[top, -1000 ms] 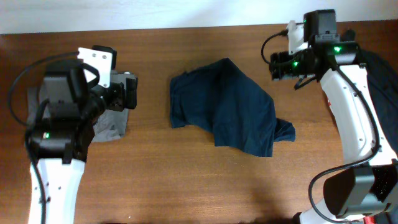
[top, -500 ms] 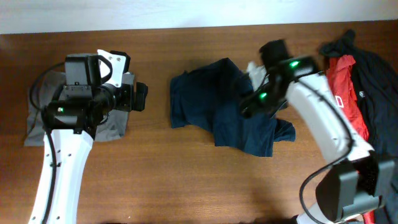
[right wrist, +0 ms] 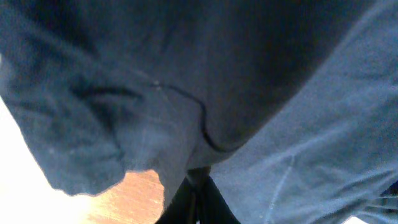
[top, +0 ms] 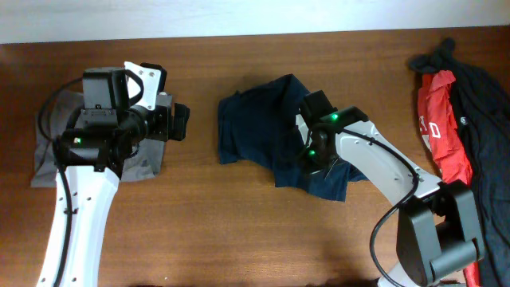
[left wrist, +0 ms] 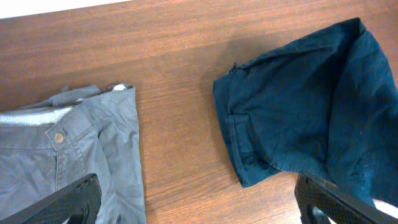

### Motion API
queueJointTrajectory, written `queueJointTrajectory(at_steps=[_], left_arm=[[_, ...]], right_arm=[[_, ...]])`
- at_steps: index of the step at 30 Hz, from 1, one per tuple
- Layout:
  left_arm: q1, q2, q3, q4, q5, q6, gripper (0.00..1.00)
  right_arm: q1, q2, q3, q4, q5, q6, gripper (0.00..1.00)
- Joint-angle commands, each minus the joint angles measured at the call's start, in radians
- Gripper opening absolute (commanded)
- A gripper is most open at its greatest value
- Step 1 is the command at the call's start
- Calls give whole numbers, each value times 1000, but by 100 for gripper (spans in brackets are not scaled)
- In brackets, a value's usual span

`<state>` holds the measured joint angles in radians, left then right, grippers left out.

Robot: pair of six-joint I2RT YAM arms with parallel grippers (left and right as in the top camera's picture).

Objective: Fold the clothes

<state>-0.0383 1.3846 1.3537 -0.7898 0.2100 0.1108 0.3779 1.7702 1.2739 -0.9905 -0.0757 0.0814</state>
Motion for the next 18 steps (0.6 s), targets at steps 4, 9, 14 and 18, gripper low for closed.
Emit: queueJointTrajectory(at_steps=[4,9,14,18], left_arm=[[-3,1,18,11,11,11,99],[-3,1,18,27,11,11,99],[-3,1,18,35,11,11,99],[-3,1,18,34,11,11,99]], right_arm=[[67,-175,179,-106,-58,-88,4],[106,-341,333,-119,19,-92,4],[57,-439,387,-87,244,-58,4],[-68,-421,381,-86,286,-39,4]])
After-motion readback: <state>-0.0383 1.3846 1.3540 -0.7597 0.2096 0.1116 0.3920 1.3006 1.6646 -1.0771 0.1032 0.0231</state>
